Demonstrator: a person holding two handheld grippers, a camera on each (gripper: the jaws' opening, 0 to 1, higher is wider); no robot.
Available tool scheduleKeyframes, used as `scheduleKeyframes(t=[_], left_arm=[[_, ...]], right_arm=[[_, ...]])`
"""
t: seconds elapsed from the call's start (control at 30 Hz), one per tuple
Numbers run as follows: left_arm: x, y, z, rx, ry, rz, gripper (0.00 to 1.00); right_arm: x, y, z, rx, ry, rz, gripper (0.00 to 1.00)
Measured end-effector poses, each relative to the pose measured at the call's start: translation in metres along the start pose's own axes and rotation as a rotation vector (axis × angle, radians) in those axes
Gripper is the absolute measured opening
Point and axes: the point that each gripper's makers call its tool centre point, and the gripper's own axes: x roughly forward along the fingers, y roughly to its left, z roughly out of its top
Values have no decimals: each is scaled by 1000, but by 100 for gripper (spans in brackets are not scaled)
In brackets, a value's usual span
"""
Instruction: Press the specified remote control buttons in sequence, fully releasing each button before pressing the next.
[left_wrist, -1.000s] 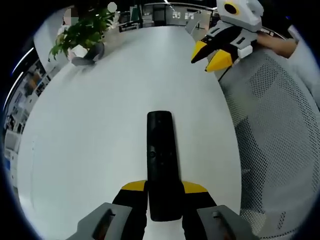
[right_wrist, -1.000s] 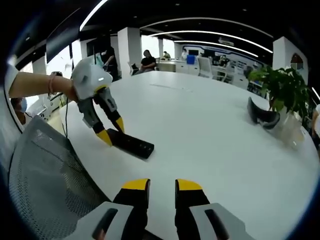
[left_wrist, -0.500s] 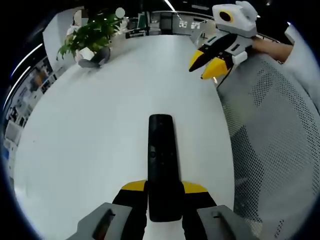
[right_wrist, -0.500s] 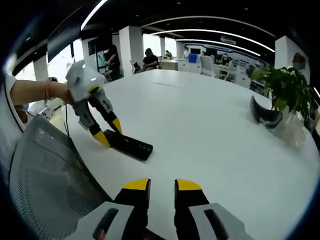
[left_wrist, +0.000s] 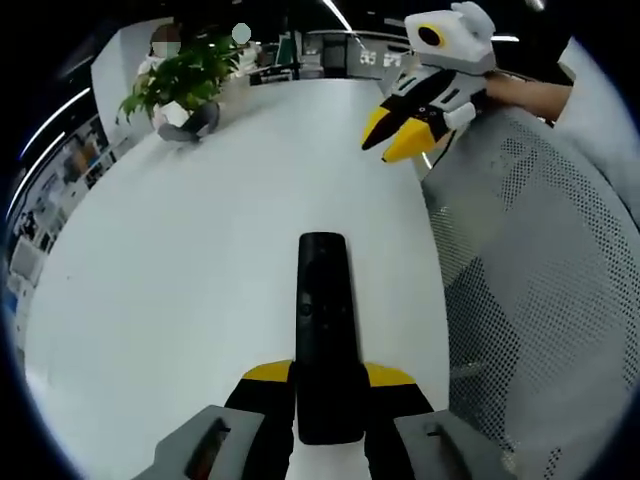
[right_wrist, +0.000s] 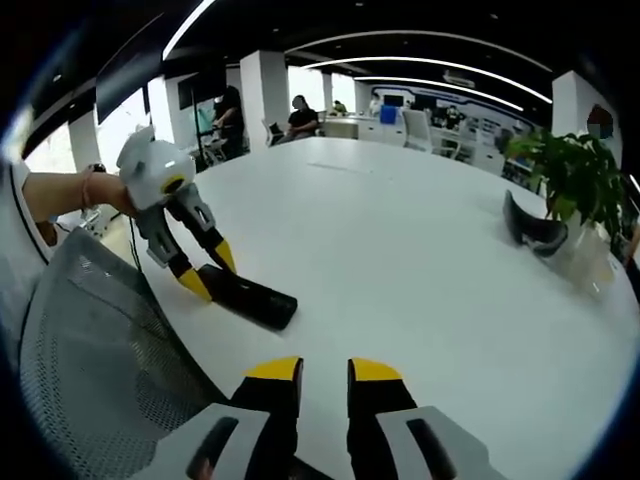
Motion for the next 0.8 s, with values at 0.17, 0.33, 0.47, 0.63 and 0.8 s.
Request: scheduleKeyframes(t=[0.17, 0.33, 0.47, 0.63, 0.8], left_arm=[[-1, -3, 0, -21, -15, 12, 24], [-1, -6, 0, -44, -43, 25, 24], [-1, -9, 1, -57, -67, 33, 24], [0, -16, 2, -52, -102, 27, 24], [0, -16, 3, -54, -128, 37, 24]], right_arm=[[0, 1, 0, -4, 3, 4, 14], [0, 1, 0, -8, 3, 4, 14], [0, 1, 0, -9, 2, 2, 14], [0, 0, 0, -6, 1, 0, 14], [0, 2, 0, -14, 6, 5, 14]])
